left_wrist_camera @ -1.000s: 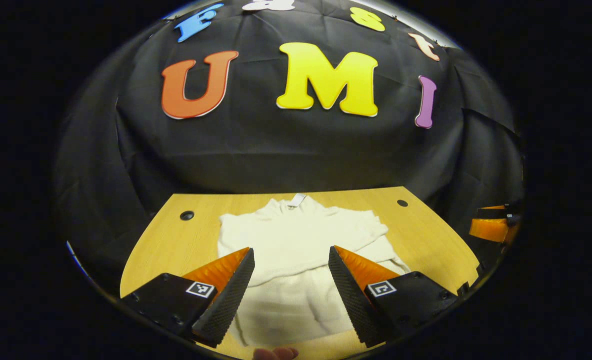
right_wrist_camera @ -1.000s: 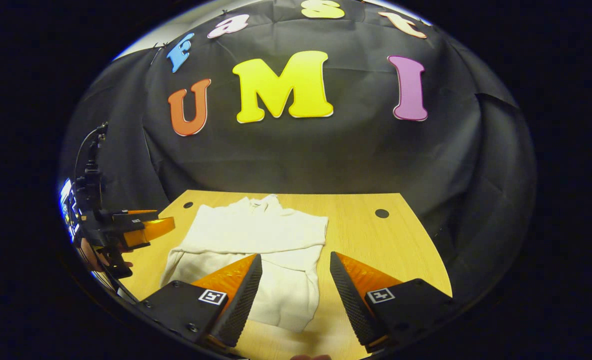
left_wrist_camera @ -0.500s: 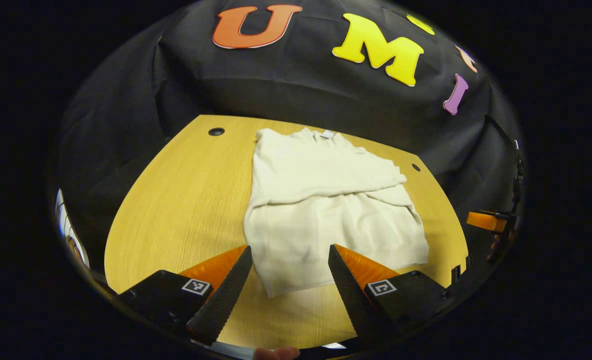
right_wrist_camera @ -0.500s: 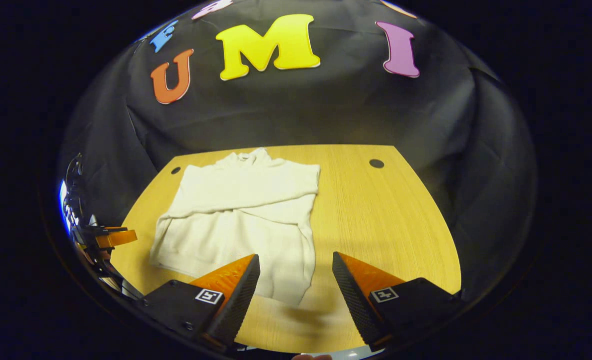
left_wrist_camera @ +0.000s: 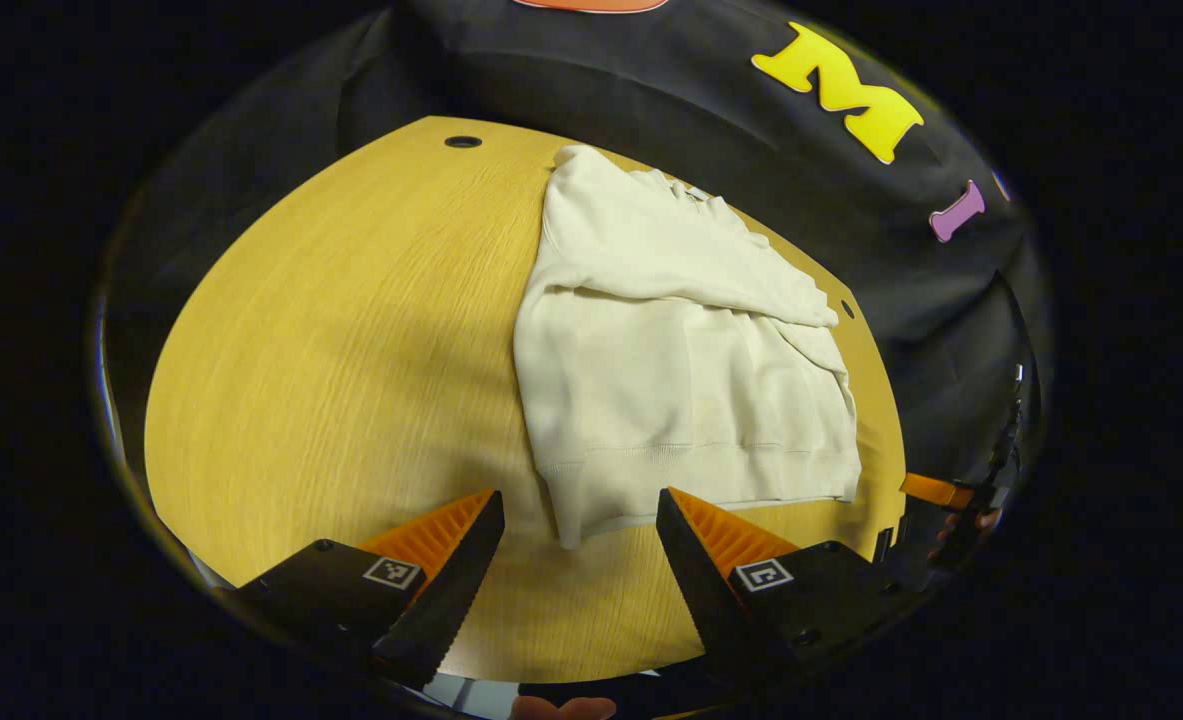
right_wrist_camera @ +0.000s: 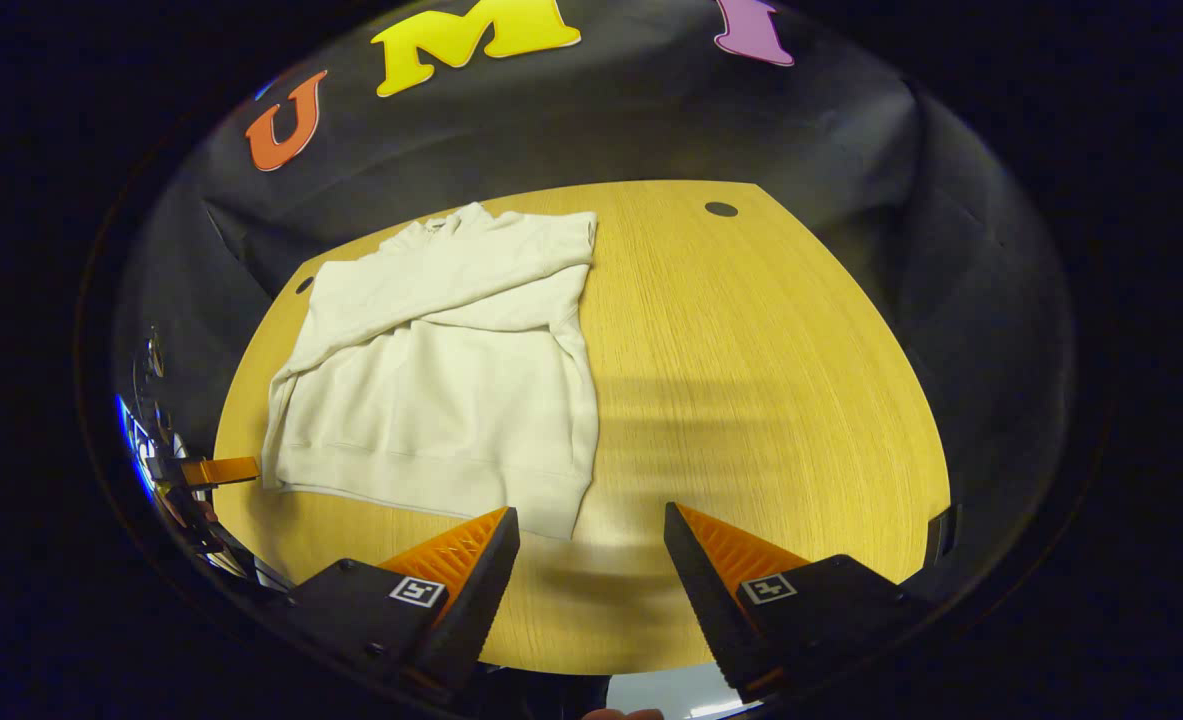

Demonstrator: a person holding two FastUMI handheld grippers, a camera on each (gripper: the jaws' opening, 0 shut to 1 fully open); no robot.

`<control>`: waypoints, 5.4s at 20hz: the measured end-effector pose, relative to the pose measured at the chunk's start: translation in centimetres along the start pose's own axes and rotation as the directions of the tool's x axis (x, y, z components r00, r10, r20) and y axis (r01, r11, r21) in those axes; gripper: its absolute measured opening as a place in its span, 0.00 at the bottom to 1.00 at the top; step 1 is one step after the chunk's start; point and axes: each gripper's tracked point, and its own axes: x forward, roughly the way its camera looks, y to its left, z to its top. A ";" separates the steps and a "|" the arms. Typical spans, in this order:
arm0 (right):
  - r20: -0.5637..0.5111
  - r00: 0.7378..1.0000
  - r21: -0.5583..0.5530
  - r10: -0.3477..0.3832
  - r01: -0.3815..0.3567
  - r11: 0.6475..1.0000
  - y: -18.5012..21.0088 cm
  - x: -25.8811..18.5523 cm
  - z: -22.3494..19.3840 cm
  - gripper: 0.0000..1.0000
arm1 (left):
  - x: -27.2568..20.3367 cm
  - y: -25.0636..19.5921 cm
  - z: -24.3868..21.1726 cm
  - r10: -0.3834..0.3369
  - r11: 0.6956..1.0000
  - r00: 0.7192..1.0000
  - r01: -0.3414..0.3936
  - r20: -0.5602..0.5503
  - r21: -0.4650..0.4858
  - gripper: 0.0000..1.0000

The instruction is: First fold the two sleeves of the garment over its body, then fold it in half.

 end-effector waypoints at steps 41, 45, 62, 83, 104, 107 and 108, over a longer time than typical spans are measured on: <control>0.138 0.961 0.196 0.240 -0.264 0.944 7.6 0.1 12.8 0.02 | -5.5 -4.9 12.3 0.085 0.947 0.987 -0.122 0.134 0.297 0.03; 0.251 0.929 0.122 0.271 -0.308 0.944 9.5 -2.3 19.7 0.02 | -8.1 -8.3 18.8 0.055 0.879 0.954 -0.187 0.296 0.439 0.03; 0.330 0.907 -0.071 0.261 -0.252 0.965 12.7 6.5 35.4 0.02 | 0.3 -8.8 35.4 0.095 0.796 0.903 -0.322 0.419 0.513 0.03; 0.358 0.916 0.054 0.183 -0.215 0.975 12.2 24.4 37.0 0.02 | 16.4 -3.7 38.8 0.172 0.921 0.872 -0.308 0.459 0.239 0.04; 0.682 0.728 -0.063 0.066 -0.032 0.998 12.1 2.8 39.1 0.88 | -6.2 -9.9 40.5 0.039 0.938 0.651 -0.286 0.758 0.197 0.99; 0.755 0.651 -0.068 0.072 -0.031 0.997 13.0 -5.6 38.4 0.91 | -14.2 -13.7 39.0 -0.038 0.928 0.572 -0.285 0.819 0.242 0.99; 0.766 0.637 -0.077 0.084 -0.039 0.996 13.5 -7.8 37.7 0.92 | -16.6 -14.9 38.3 -0.062 0.921 0.555 -0.289 0.830 0.263 0.98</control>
